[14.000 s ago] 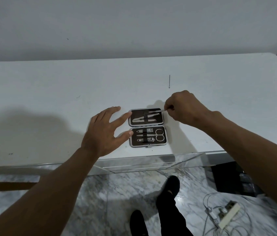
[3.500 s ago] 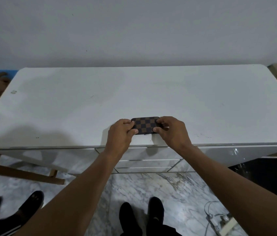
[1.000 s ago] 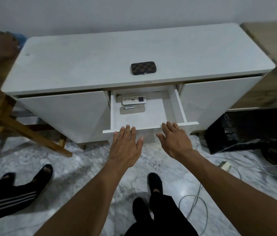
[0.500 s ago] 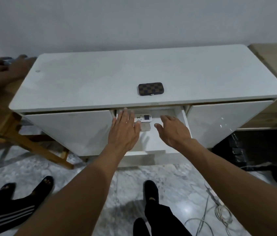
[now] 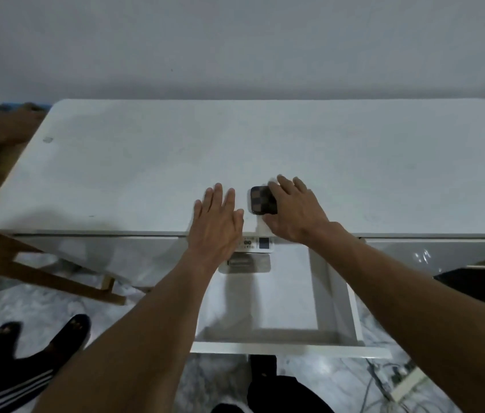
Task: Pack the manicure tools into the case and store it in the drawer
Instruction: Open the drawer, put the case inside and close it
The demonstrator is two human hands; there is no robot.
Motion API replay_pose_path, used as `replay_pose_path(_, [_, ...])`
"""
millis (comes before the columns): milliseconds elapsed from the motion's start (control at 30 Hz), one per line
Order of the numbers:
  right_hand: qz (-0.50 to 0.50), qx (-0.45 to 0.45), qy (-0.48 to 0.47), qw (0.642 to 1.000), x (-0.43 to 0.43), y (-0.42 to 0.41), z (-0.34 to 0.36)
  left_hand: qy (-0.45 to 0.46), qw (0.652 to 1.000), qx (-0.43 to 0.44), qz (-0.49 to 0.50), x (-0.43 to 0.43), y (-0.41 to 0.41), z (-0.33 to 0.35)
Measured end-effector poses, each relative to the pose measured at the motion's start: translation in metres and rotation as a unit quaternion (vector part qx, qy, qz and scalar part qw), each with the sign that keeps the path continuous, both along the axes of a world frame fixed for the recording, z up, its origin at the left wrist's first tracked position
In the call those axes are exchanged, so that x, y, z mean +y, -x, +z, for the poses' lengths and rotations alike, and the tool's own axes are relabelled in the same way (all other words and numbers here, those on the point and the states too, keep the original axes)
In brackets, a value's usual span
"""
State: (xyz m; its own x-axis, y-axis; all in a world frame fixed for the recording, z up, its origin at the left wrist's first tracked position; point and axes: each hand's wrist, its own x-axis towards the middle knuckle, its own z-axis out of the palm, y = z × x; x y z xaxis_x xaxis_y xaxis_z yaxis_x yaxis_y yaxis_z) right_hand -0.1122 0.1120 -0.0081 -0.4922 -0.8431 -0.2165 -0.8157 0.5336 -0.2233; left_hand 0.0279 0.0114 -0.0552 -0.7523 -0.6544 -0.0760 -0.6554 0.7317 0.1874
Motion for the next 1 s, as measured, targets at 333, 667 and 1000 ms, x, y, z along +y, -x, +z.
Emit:
replay_pose_path(333, [0.003,-0.039,-0.02,0.999,-0.003,0.014,0.002,0.022,1.0,-0.006,0.02,0.002,0.006,-0.012])
replay_pose_path(667, [-0.019,-0.015,-0.012,1.0,0.059,-0.035,0.0,-0.017,1.0,-0.023,-0.002,0.011,-0.005,-0.01])
replay_pose_path(1000, [-0.025,-0.034,-0.027,0.999,0.096,-0.079,-0.024,-0.058,0.998,-0.026,0.004,0.027,-0.013,0.0])
